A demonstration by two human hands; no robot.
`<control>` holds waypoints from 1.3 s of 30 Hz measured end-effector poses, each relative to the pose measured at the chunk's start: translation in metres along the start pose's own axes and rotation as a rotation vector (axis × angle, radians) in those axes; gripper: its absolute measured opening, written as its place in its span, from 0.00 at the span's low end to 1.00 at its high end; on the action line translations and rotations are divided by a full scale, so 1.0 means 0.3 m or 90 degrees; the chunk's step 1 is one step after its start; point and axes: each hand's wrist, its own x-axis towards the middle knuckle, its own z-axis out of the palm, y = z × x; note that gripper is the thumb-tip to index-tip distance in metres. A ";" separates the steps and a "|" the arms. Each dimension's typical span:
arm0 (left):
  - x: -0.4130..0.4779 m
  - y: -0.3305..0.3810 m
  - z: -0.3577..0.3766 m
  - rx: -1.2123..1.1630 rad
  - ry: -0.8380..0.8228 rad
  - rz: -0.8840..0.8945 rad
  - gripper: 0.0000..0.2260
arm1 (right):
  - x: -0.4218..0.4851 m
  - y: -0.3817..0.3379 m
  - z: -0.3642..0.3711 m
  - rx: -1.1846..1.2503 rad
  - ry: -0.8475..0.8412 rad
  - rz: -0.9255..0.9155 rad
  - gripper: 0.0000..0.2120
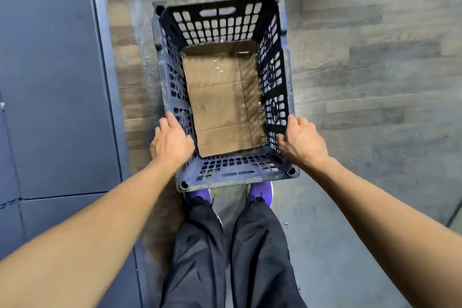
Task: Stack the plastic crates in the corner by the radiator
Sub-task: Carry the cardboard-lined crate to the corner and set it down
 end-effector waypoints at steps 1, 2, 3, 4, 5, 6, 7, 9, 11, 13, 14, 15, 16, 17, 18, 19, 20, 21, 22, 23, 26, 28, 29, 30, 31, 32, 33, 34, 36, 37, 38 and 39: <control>0.017 0.003 0.003 -0.014 0.012 -0.017 0.36 | 0.013 0.003 0.013 0.012 0.004 0.016 0.20; 0.037 0.000 0.014 -0.033 0.030 -0.028 0.37 | 0.033 0.010 0.029 0.023 0.015 0.029 0.21; 0.055 0.000 0.022 -0.044 0.048 -0.040 0.38 | 0.054 0.017 0.046 0.027 0.028 0.040 0.21; 0.075 0.000 0.024 -0.050 0.053 -0.046 0.38 | 0.067 0.014 0.053 0.029 0.034 0.051 0.22; 0.091 0.001 0.029 -0.055 0.052 -0.051 0.38 | 0.085 0.013 0.065 0.032 0.047 0.059 0.24; 0.102 0.003 0.033 -0.054 0.047 -0.049 0.39 | 0.099 0.011 0.069 0.036 0.059 0.066 0.26; 0.117 0.000 0.035 -0.054 0.043 -0.045 0.39 | 0.115 0.006 0.073 0.047 0.069 0.069 0.27; 0.156 -0.006 0.033 -0.068 0.049 -0.042 0.39 | 0.152 -0.007 0.065 0.080 0.083 0.077 0.29; 0.189 -0.008 0.023 -0.096 0.066 -0.049 0.35 | 0.188 -0.019 0.059 0.108 0.094 0.087 0.27; 0.222 -0.007 0.013 -0.113 0.096 -0.052 0.26 | 0.226 -0.022 0.057 0.125 0.112 0.104 0.22; 0.237 -0.007 0.006 -0.112 0.106 -0.056 0.22 | 0.244 -0.021 0.054 0.132 0.119 0.114 0.20; 0.251 -0.007 -0.001 -0.109 0.108 -0.063 0.21 | 0.261 -0.019 0.050 0.140 0.123 0.124 0.17; 0.264 -0.012 -0.007 -0.107 0.100 -0.072 0.20 | 0.274 -0.015 0.044 0.151 0.120 0.133 0.16; 0.272 -0.015 -0.015 -0.106 0.089 -0.078 0.19 | 0.282 -0.010 0.036 0.159 0.112 0.141 0.14; 0.278 -0.020 -0.022 -0.107 0.078 -0.080 0.20 | 0.284 -0.005 0.029 0.162 0.104 0.143 0.12; 0.279 -0.026 -0.031 -0.106 0.068 -0.081 0.20 | 0.281 0.002 0.022 0.164 0.097 0.141 0.10; 0.274 -0.033 -0.039 -0.103 0.062 -0.079 0.20 | 0.273 0.005 0.014 0.166 0.094 0.138 0.09; 0.263 -0.040 -0.045 -0.102 0.058 -0.076 0.20 | 0.263 0.010 0.011 0.169 0.096 0.131 0.10; 0.247 -0.045 -0.050 -0.106 0.060 -0.073 0.19 | 0.247 0.016 0.003 0.173 0.103 0.126 0.10; 0.227 -0.049 -0.056 -0.114 0.064 -0.072 0.17 | 0.226 0.024 -0.003 0.176 0.109 0.121 0.10; 0.155 -0.056 -0.078 -0.136 0.091 -0.068 0.14 | 0.150 0.056 -0.029 0.176 0.109 0.114 0.07; 0.104 -0.051 -0.116 -0.149 0.106 -0.061 0.13 | 0.098 0.079 -0.062 0.179 0.105 0.108 0.06; 0.075 -0.044 -0.142 -0.155 0.106 -0.058 0.13 | 0.071 0.091 -0.085 0.181 0.105 0.107 0.06; 0.043 -0.032 -0.176 -0.158 0.105 -0.052 0.13 | 0.042 0.100 -0.117 0.184 0.103 0.107 0.06; 0.012 -0.022 -0.205 -0.161 0.103 -0.049 0.13 | 0.017 0.111 -0.143 0.184 0.101 0.104 0.07; -0.024 -0.008 -0.245 -0.164 0.106 -0.046 0.13 | -0.017 0.119 -0.183 0.185 0.100 0.103 0.07; -0.063 0.007 -0.287 -0.167 0.107 -0.044 0.13 | -0.054 0.126 -0.224 0.188 0.098 0.101 0.07; -0.106 0.023 -0.334 -0.169 0.109 -0.040 0.13 | -0.095 0.131 -0.271 0.192 0.096 0.099 0.08; -0.190 0.055 -0.431 -0.164 0.112 -0.036 0.13 | -0.171 0.139 -0.365 0.199 0.098 0.089 0.08; -0.238 0.073 -0.489 -0.161 0.116 -0.035 0.13 | -0.215 0.144 -0.423 0.206 0.102 0.087 0.09; -0.290 0.089 -0.543 -0.162 0.119 -0.034 0.14 | -0.261 0.147 -0.479 0.214 0.100 0.088 0.09; -0.341 0.104 -0.594 -0.167 0.124 -0.033 0.14 | -0.306 0.150 -0.531 0.220 0.100 0.086 0.09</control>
